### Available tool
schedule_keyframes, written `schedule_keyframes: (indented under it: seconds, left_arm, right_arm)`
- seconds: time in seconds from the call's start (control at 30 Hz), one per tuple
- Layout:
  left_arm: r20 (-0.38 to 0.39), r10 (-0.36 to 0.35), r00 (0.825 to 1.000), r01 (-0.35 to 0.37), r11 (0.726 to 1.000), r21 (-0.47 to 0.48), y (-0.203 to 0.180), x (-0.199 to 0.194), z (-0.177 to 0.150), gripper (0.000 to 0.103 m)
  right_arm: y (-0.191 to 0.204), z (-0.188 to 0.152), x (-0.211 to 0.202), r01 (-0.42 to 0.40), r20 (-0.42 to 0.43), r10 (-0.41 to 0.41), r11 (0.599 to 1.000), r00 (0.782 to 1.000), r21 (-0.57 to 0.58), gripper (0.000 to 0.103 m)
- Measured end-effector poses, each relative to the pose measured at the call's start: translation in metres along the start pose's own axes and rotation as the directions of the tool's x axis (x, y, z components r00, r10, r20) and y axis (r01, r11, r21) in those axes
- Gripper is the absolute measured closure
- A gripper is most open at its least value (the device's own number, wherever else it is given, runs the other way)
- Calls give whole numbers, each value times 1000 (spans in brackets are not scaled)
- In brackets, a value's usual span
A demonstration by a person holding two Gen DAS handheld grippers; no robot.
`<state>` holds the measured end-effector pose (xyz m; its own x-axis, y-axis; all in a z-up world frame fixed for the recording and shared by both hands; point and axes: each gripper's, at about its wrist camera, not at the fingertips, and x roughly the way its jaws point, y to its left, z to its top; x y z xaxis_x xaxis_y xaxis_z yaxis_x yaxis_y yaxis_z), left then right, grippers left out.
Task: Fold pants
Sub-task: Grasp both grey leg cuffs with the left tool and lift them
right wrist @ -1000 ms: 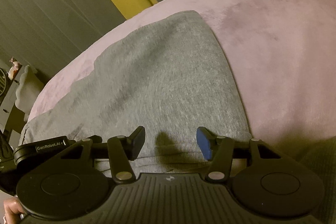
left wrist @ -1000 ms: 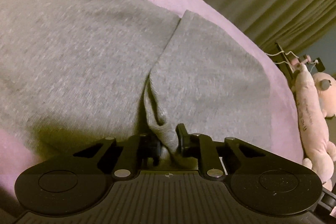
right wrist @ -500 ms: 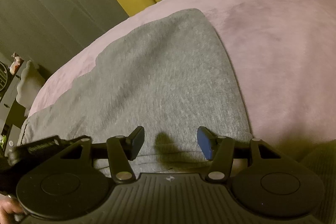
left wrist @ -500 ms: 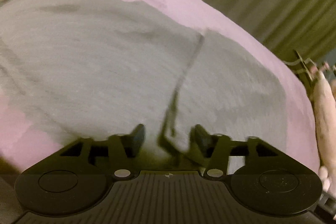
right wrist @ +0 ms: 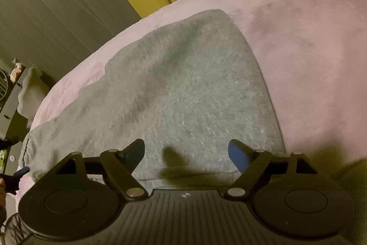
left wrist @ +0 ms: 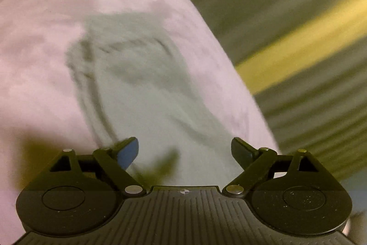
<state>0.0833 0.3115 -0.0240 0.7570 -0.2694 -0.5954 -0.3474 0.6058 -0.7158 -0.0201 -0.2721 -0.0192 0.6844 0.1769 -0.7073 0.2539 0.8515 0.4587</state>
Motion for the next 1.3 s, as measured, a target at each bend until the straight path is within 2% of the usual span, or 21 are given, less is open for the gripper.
schedule_keyframes:
  seconds: [0.1, 0.2, 0.23, 0.4, 0.57, 0.7, 0.8, 0.87, 0.97, 1.0, 1.1, 1.17, 1.2, 1.3]
  left_arm:
    - [-1, -44, 999, 44, 997, -71, 48, 3, 18, 11]
    - [-16, -98, 995, 95, 988, -121, 71, 14, 26, 10]
    - [-20, -108, 994, 105, 989, -109, 72, 17, 28, 10]
    - [-21, -2, 1000, 1, 1000, -30, 68, 16, 36, 11]
    - [-9, -69, 998, 68, 996, -51, 85, 19, 44, 10]
    - [4, -79, 997, 79, 995, -52, 83, 31, 53, 8]
    - [5, -59, 998, 59, 998, -28, 75, 35, 53, 8]
    - [20, -57, 998, 57, 998, 39, 64, 34, 49, 8]
    - [30, -10, 1000, 6, 993, 121, 56, 42, 45, 22]
    - [31, -9, 999, 5, 992, 124, 57, 43, 44, 30]
    - [9, -48, 999, 47, 995, 93, 64, 48, 48, 41]
    - [-12, -68, 998, 69, 996, 53, 73, 52, 53, 43]
    - [-20, -88, 996, 89, 996, 25, 78, 53, 55, 43]
    - [-58, -153, 987, 151, 988, -30, 85, 53, 63, 30]
  right_arm:
    - [4, -1, 2, 10, -1, -10, 1000, 1000, -11, 18]
    - [8, 0, 6, 28, -4, -28, 999, 1000, -18, 17]
    - [9, 0, 6, 35, -6, -35, 999, 999, -18, 17]
    - [18, 4, 6, 64, -16, -64, 998, 998, -6, 16]
    - [18, 3, 4, 73, -16, -73, 997, 997, 8, 16]
    - [23, 6, 10, 84, -19, -84, 996, 996, -2, 16]
    - [27, 7, 12, 82, -25, -82, 997, 996, 1, 16]
    - [30, 7, 13, 84, -28, -84, 996, 996, -6, 16]
    - [31, 7, 15, 94, -29, -95, 995, 995, -16, 16]
    - [31, 7, 16, 97, -31, -98, 995, 995, -14, 16]
    - [33, 8, 18, 106, -35, -107, 994, 994, -15, 16]
    - [35, 9, 20, 114, -35, -114, 993, 993, -23, 16]
    - [35, 8, 21, 117, -36, -117, 993, 992, -25, 16]
    - [37, 8, 23, 121, -35, -122, 992, 992, -28, 14]
